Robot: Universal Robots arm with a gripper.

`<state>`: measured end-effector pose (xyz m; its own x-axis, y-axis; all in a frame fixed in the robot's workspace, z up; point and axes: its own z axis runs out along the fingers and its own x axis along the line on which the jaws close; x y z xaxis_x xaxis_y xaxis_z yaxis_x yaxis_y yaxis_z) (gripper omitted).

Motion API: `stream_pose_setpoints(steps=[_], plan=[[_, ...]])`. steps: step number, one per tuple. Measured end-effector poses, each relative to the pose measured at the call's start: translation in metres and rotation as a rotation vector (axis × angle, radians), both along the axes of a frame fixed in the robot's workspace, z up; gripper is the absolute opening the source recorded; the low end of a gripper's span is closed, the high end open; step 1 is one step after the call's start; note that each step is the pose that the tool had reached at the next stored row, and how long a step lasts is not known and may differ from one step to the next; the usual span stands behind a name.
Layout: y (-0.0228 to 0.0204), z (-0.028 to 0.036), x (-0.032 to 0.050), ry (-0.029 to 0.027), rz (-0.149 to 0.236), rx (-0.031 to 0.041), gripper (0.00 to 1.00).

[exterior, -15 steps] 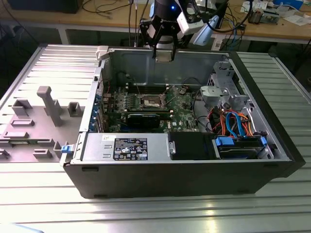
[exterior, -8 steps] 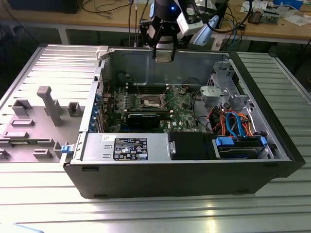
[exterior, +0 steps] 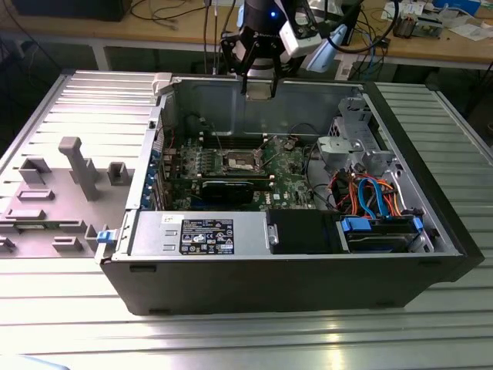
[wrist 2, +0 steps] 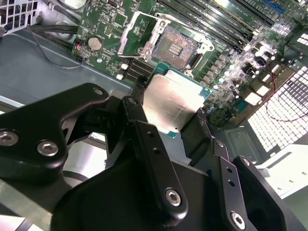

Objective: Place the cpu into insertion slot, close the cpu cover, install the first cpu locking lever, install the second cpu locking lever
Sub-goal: 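Place the cpu into insertion slot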

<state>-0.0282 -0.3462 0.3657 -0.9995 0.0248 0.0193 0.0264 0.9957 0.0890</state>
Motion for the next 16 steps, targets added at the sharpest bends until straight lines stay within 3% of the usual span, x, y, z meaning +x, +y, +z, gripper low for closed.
stream_pose_setpoints(steps=[16], plan=[[-0.0005, -0.0022, -0.0014, 0.0, 0.0, 0.0, 0.55]])
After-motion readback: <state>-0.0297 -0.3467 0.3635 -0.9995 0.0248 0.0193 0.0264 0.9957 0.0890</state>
